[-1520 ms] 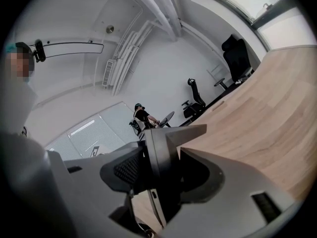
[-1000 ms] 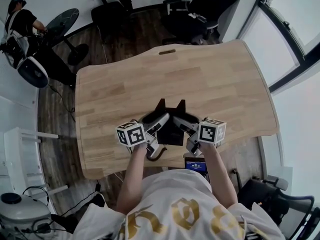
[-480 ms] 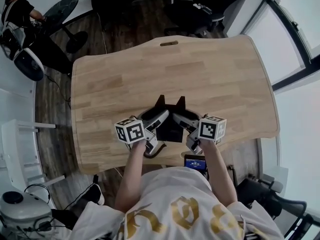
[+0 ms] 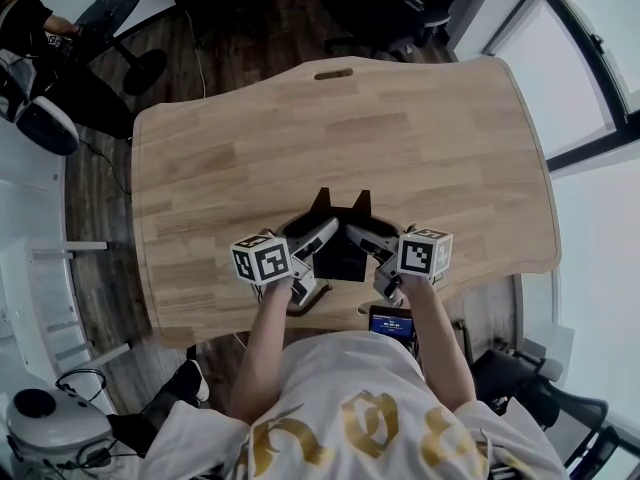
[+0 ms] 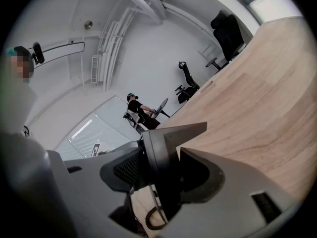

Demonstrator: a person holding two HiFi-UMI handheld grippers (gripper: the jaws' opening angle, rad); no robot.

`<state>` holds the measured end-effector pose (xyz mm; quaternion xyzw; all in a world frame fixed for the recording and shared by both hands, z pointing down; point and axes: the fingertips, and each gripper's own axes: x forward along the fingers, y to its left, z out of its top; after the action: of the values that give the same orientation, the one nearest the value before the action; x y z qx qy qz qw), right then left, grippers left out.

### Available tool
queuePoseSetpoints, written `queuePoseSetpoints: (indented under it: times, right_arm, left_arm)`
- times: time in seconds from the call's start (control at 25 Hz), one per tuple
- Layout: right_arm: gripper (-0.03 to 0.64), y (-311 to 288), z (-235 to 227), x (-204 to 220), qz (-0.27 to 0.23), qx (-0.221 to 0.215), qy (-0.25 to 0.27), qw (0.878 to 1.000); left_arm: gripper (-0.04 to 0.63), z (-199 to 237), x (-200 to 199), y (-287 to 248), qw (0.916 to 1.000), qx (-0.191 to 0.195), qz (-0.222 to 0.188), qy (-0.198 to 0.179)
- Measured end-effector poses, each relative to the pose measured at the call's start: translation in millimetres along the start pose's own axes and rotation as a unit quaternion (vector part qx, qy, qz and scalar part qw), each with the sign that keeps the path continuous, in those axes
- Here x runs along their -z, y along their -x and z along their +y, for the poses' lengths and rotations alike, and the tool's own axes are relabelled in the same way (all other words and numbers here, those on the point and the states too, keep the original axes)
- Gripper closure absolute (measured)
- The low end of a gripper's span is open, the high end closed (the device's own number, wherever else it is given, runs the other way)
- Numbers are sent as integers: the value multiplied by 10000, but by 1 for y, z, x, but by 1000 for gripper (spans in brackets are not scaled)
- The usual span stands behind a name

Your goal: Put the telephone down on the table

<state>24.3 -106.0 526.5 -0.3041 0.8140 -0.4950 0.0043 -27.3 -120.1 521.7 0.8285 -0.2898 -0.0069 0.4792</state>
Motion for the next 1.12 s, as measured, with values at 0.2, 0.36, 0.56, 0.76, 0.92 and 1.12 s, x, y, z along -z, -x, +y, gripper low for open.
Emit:
queuePoseSetpoints:
  times: [0.2,0.36,0.56,0.76,0.92,1.12]
  right_arm:
    - [405,-4,-16,5,111,54,-139,9998]
    - [405,-7,-26,8,180,77,-224,9996]
    - [403,-13,-35,11,281,92,-263,9992]
    - [403,-21,-46,7,340,145,-365,9986]
    - [403,-23,-50,8,343,167,-427,9984]
    - [403,-25,-57,7,335,209,-499,9980]
  left_arm:
    - [334,13,7,-8,9999,-115,91,83]
    - [334,22,12,-13,9996,-189,138,162]
    - [334,33,15,-17,9992,-277,147,265]
    - [334,44,10,-23,9985,-365,163,370]
    - [334,48,12,-24,9981,-406,155,439]
    - [337,54,13,-28,9975,-415,173,539]
